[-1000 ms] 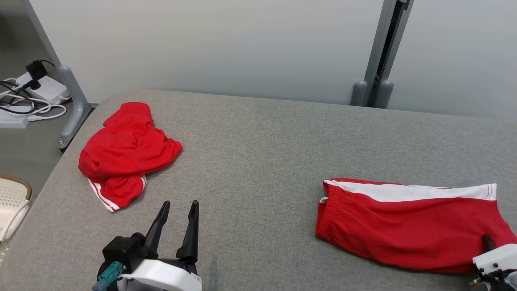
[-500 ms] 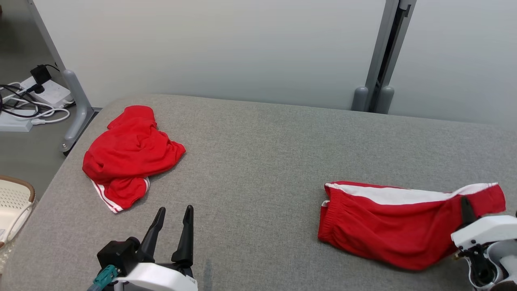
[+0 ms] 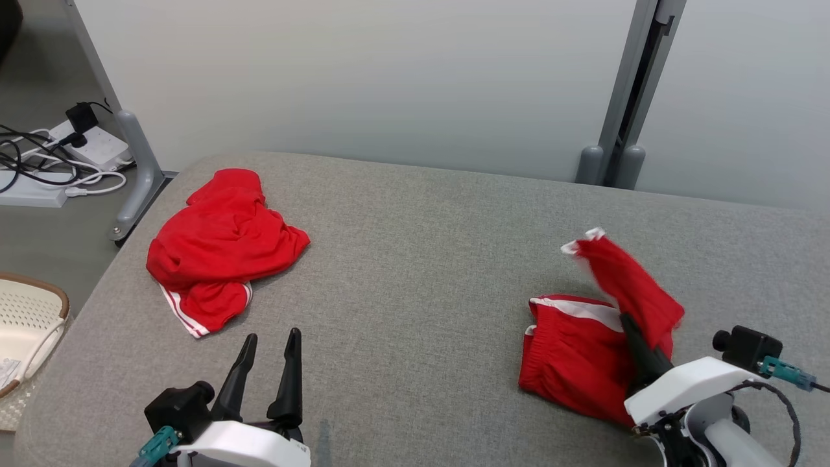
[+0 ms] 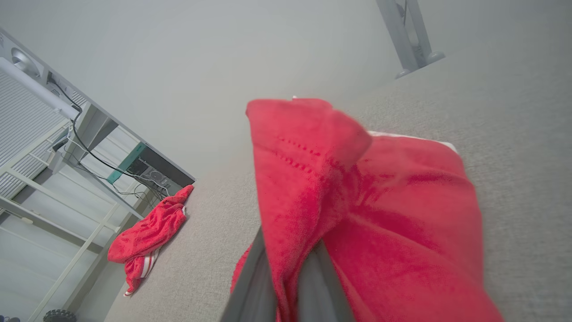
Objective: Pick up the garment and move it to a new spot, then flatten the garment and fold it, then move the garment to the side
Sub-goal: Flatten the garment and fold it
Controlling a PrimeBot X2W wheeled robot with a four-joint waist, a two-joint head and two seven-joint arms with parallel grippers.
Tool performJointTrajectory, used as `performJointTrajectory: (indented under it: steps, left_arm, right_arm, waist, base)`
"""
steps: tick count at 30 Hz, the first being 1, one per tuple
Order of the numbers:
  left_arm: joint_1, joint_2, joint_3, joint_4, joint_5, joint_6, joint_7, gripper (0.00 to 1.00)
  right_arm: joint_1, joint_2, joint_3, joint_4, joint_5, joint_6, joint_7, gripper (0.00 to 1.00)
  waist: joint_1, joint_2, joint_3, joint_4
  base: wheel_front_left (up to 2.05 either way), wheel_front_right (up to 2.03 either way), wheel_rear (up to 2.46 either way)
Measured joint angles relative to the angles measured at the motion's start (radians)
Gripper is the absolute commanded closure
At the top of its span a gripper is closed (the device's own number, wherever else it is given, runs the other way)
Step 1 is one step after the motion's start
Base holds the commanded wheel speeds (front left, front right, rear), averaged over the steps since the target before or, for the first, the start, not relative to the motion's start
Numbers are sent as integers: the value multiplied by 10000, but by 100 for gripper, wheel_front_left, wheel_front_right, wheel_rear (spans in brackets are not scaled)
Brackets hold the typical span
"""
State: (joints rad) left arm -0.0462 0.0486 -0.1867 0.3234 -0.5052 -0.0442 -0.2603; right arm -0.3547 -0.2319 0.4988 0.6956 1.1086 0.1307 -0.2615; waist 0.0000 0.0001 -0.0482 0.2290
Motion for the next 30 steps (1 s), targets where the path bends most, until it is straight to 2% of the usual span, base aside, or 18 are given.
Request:
performJointTrajectory:
  steps: [6,14,15,16,17,30]
  left_arm:
    - [-2,-4,4,54,0,-2,0,0]
    - [12,-6,-61,119,-59,-29,0,0]
    - [13,-2,-79,127,-61,-29,0,0]
    - [14,-4,-98,128,-63,-29,0,0]
    - [14,-4,-107,134,-71,-29,0,0]
    - [178,-4,-196,230,-159,-29,0,0]
  right_arm:
    - [139,-23,1053,-293,288,0,-2,100]
    - [-49,-8,2019,244,560,0,0,100]
    - [-63,-2,2125,353,571,0,0,86]
    - [-81,2,2180,456,554,0,-2,18]
    - [-112,2,2197,525,541,0,0,0]
    - [-258,125,3064,299,535,0,0,0]
  waist:
    - [0,0,-11,123]
    - [0,0,-44,327]
    - [1,0,-46,358]
    - [0,0,-48,390]
    - [0,0,-48,422]
    - [0,0,-72,722]
  base:
    - [0,0,0]
    - [0,0,0]
    - [0,0,0]
    - [0,0,0]
    - [0,0,0]
    - [0,0,0]
